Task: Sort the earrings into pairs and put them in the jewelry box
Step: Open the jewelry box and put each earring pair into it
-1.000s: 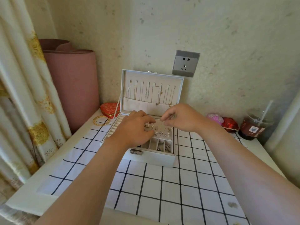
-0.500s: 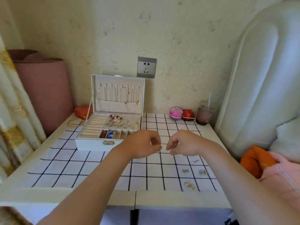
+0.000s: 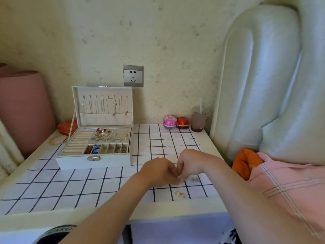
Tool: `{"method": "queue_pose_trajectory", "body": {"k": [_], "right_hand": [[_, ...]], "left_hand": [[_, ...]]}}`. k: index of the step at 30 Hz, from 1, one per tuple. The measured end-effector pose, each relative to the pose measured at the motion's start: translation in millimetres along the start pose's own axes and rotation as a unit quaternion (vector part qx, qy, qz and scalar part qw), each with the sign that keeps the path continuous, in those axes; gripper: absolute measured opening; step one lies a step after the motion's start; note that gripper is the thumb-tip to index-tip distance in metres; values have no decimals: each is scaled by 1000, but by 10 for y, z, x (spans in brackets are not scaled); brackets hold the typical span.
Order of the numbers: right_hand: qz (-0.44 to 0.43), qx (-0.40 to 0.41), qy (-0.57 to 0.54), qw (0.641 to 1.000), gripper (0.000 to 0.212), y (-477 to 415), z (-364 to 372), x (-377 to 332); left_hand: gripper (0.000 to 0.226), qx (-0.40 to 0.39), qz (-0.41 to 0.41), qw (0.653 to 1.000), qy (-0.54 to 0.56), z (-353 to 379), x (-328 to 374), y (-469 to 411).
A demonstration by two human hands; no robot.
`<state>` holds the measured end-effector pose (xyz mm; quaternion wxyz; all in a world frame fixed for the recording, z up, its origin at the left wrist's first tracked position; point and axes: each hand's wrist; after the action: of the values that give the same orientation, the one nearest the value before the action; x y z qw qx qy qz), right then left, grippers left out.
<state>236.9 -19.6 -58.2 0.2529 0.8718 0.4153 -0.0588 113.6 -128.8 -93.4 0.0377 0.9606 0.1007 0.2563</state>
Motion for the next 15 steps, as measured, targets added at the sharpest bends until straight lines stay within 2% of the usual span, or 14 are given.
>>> {"method": "queue_pose_trajectory", "body": {"k": [7, 12, 15], "right_hand": [[4, -5, -24, 1000, 10, -63, 26, 18], [2, -20, -28, 999, 10, -117, 40, -22], [-9, 2, -66, 998, 10, -123, 4, -91]], "left_hand": [[16, 4, -17, 1000, 17, 22, -69, -73], [11, -3, 0, 1000, 27, -67, -170, -90], [9, 23, 15, 999, 39, -146, -236, -72]]}}
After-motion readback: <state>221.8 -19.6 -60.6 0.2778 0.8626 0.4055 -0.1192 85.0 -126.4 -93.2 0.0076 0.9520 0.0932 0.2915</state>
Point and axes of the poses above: each hand's wrist, its own y-axis away from the middle knuckle, its own z-axis out of the palm, x = y × z
